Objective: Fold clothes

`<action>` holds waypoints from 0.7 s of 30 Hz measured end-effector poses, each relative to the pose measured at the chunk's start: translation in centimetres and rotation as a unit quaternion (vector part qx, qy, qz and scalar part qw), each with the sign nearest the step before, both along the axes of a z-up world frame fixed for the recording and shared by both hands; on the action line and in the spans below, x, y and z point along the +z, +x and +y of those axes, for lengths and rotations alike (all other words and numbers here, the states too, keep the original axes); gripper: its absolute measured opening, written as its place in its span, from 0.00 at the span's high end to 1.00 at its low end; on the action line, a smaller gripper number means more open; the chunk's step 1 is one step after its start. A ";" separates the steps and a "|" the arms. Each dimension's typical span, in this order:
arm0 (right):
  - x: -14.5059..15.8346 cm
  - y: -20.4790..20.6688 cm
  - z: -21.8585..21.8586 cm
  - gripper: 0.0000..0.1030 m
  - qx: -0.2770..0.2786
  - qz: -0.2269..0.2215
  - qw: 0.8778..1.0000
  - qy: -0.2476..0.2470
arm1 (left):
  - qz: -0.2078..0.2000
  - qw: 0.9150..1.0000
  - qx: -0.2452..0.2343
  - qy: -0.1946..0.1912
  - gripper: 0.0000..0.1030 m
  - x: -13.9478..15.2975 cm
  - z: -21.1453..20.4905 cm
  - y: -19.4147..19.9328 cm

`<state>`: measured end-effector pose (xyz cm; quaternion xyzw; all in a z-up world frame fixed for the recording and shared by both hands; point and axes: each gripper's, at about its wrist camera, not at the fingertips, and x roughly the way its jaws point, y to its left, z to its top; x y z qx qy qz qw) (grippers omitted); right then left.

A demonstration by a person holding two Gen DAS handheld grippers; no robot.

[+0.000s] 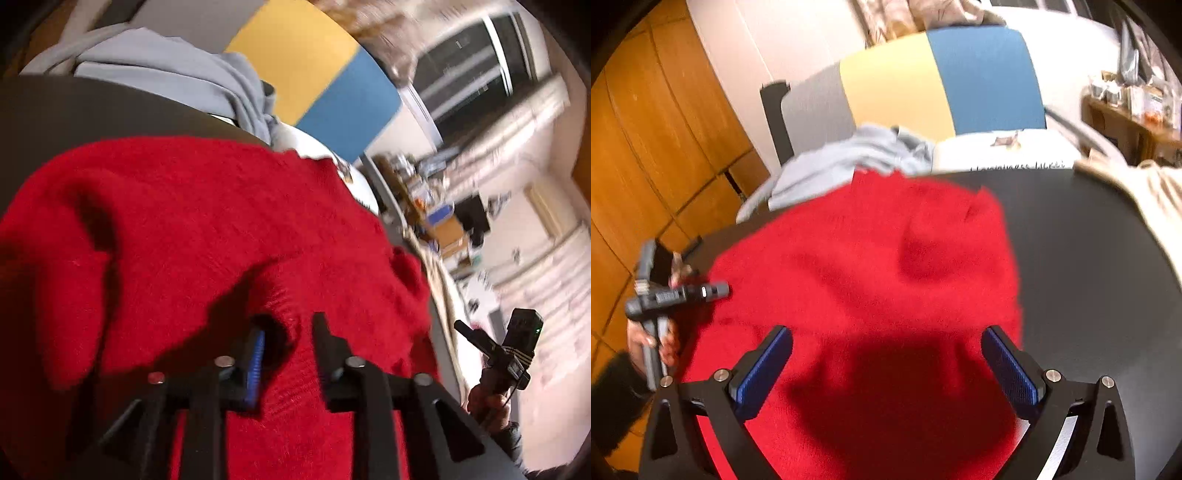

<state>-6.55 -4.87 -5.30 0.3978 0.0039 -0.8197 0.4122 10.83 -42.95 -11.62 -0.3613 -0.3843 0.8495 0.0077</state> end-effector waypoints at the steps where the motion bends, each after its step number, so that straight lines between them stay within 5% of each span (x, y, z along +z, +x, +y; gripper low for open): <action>1: 0.7 -1.2 -0.3 0.00 -0.003 0.006 1.000 0.002 | 0.008 1.000 0.006 0.007 0.73 0.1 -0.5 0.1; 4: 2.6 -5.2 -1.9 0.01 -0.005 0.027 1.000 0.016 | 0.018 1.000 0.018 0.018 0.66 0.4 -2.1 -0.3; 5: 3.0 -6.5 -2.8 0.13 -0.001 0.031 0.999 0.024 | 0.016 1.000 0.020 0.016 0.65 0.4 -2.7 -0.7; 6: 3.1 -7.8 -4.0 0.42 0.005 0.028 0.999 0.038 | 0.015 1.000 0.014 0.013 0.64 0.3 -2.9 -1.4; 8: 2.3 -10.5 -6.3 0.70 0.004 0.006 0.996 0.084 | 0.004 1.000 -0.001 0.009 0.62 0.0 -3.0 -2.5; 16: -2.7 -14.2 -10.8 0.62 0.004 -0.013 0.969 0.248 | -0.016 0.995 -0.077 -0.062 0.59 0.2 -0.7 -4.9; 19: -4.5 -14.1 -11.0 0.62 0.015 -0.011 0.960 0.280 | -0.006 0.993 -0.070 -0.094 0.90 1.0 -0.2 -4.4; 21: -4.4 -14.2 -10.5 0.69 0.011 -0.010 0.963 0.268 | 0.001 0.991 -0.066 -0.115 0.95 1.6 0.2 -4.0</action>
